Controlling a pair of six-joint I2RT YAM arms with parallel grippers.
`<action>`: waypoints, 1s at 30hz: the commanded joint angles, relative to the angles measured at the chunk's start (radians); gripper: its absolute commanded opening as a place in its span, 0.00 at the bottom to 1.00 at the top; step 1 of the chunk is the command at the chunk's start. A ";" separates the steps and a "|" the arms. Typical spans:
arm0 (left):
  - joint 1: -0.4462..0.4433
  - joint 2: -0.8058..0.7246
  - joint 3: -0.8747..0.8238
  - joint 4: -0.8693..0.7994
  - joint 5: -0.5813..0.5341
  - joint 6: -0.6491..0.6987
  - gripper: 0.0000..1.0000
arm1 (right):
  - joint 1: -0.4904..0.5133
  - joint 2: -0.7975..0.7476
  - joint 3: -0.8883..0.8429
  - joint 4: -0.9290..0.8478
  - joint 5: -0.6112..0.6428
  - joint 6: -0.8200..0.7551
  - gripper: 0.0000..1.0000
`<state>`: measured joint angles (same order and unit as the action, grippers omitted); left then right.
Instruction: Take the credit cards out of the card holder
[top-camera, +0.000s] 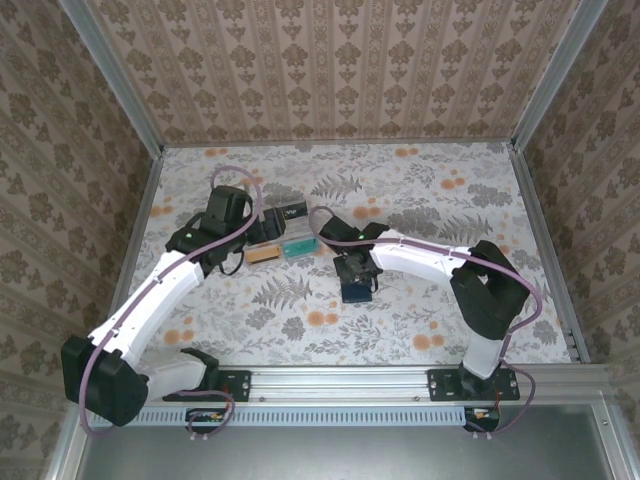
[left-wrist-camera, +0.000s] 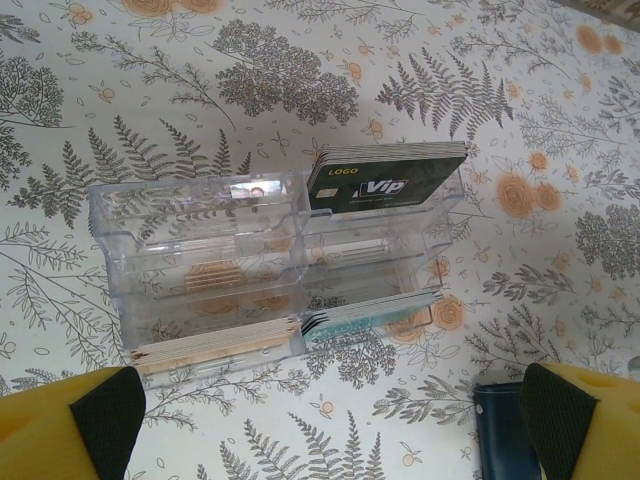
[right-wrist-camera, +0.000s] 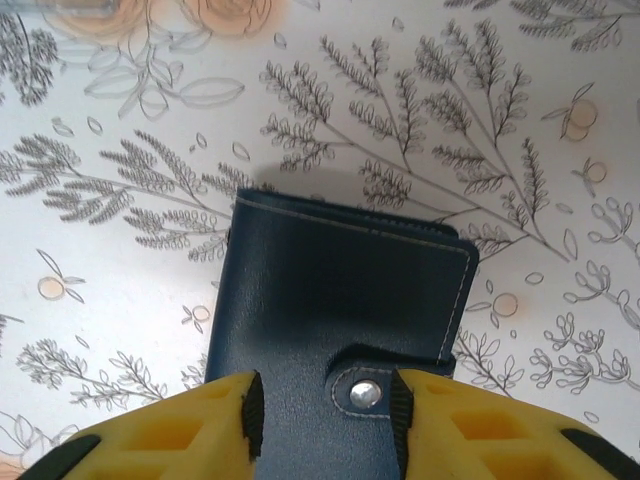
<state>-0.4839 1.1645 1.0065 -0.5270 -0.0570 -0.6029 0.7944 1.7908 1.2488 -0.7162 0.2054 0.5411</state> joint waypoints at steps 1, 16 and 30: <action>-0.003 -0.029 -0.016 -0.005 -0.014 -0.003 1.00 | -0.001 0.029 -0.002 -0.051 0.022 -0.017 0.40; -0.007 -0.068 -0.030 -0.026 -0.021 -0.014 1.00 | -0.006 0.047 -0.032 -0.047 0.041 -0.016 0.39; -0.018 -0.084 -0.037 -0.031 -0.021 -0.022 1.00 | -0.021 0.024 -0.093 -0.017 0.016 -0.031 0.39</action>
<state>-0.4938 1.1053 0.9829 -0.5392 -0.0647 -0.6094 0.7826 1.8236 1.1912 -0.7200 0.2249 0.5232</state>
